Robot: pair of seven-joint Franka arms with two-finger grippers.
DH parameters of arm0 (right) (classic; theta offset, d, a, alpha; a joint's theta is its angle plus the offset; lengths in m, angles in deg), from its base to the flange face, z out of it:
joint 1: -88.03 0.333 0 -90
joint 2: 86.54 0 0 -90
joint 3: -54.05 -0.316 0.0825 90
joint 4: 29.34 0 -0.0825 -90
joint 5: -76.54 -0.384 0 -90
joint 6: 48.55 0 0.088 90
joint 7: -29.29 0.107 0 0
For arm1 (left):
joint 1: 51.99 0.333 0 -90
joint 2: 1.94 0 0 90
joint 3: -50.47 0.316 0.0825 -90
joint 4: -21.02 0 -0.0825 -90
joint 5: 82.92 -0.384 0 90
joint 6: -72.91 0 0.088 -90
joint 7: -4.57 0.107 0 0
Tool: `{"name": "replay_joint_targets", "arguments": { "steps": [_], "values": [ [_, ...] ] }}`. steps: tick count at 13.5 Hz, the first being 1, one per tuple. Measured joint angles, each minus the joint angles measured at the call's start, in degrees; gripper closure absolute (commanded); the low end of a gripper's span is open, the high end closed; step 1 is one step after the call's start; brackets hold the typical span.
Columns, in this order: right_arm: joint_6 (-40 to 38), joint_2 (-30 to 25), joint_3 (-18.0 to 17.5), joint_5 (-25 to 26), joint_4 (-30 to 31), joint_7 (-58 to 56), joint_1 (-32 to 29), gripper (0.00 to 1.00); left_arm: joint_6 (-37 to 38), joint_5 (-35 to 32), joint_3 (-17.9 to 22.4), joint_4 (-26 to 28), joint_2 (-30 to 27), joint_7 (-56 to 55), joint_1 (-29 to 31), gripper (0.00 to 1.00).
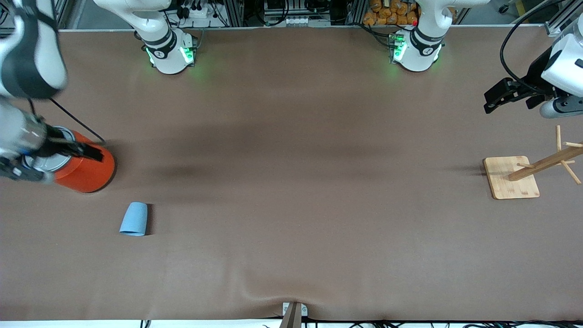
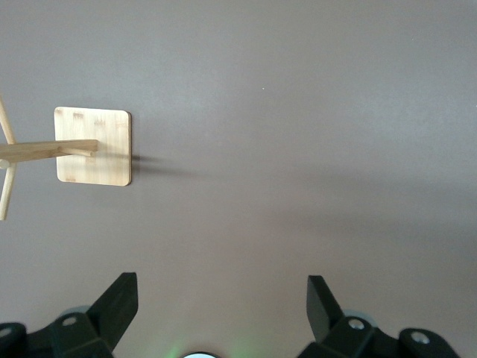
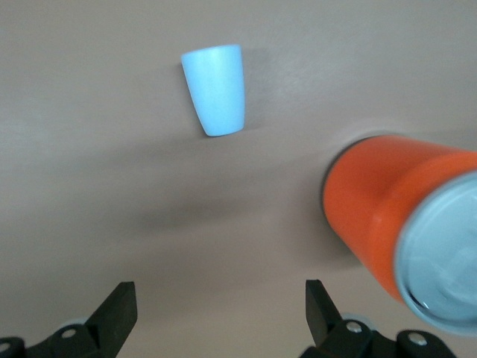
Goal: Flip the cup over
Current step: 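Reach down and grasp the lying blue cup with the right gripper, then lift the blue cup and carry it to the table middle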
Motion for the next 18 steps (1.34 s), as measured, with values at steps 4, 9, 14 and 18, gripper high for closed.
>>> {"name": "replay_joint_targets", "arguments": {
  "steps": [4,9,14,18],
  "values": [
    [13.0,12.6,0.0,0.0,0.3,-0.4,0.4,0.00,0.3,0.0,0.0,-0.9,-0.4,0.0,0.0,0.00],
    [25.6,20.7,-0.1,0.9,0.0,-2.6,1.4,0.00,1.4,0.0,-0.2,-1.4,-0.6,0.0,0.0,0.00],
    [33.8,24.9,0.1,5.4,-1.0,-5.3,1.5,0.00,5.5,0.0,-1.6,-1.7,-1.1,0.0,-0.2,0.00],
    [34.9,27.4,0.4,9.9,-2.7,-5.5,1.3,0.00,6.9,0.0,-4.1,-1.7,-2.2,-0.1,-0.3,0.00]
  ]
}}
